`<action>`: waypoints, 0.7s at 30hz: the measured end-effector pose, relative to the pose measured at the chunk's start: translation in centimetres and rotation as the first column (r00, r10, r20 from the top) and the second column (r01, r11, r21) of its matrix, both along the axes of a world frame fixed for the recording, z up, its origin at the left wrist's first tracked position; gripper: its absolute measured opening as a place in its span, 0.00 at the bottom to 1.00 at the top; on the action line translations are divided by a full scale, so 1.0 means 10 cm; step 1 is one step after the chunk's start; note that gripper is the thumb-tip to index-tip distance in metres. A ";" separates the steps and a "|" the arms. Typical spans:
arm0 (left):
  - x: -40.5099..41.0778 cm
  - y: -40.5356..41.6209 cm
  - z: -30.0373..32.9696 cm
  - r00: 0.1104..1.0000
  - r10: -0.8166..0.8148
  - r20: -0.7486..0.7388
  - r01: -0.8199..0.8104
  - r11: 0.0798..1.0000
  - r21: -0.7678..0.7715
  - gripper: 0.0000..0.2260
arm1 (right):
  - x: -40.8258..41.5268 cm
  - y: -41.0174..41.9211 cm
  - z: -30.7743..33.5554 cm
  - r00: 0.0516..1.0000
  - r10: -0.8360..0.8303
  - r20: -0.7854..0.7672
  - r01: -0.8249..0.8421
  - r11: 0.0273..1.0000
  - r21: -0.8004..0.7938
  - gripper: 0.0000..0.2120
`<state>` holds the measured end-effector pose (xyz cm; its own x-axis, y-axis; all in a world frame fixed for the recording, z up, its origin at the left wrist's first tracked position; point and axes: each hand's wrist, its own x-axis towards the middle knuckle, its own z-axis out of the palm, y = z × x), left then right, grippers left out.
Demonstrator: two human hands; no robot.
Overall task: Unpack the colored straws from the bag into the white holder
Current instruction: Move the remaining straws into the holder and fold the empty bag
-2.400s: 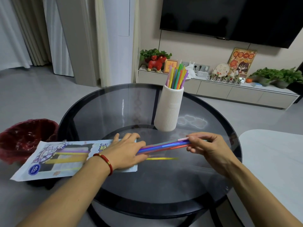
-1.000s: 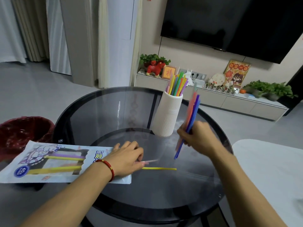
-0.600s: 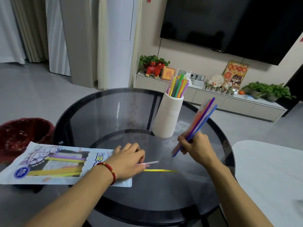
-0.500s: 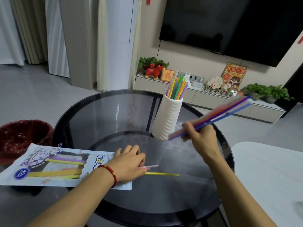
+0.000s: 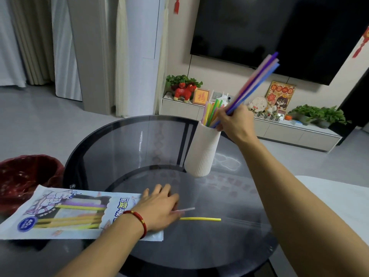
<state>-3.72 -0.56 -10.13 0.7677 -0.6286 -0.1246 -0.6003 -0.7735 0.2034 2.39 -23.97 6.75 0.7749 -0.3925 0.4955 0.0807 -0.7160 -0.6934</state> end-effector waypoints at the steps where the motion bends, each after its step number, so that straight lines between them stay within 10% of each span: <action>1: 0.00 0.00 0.00 1.000 0.000 -0.001 0.000 1.000 0.000 0.17 | 0.04 0.01 0.01 0.999 -0.002 -0.035 0.001 0.999 -0.042 0.13; 8: 0.01 0.02 0.00 1.000 -0.007 -0.012 0.007 1.000 -0.013 0.16 | 0.13 0.10 0.11 0.977 -0.021 -0.212 -0.007 0.992 -0.128 0.11; 21: 0.05 0.02 -0.05 1.000 -0.019 -0.013 0.019 0.999 -0.027 0.13 | 0.06 0.10 0.13 0.998 -0.052 0.039 0.058 0.985 -0.164 0.38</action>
<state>-3.27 -0.36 -10.65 0.7542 -0.6461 -0.1170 -0.6118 -0.7562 0.2320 3.04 -22.92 8.07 0.7359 -0.3447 0.5828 0.0599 -0.8242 -0.5631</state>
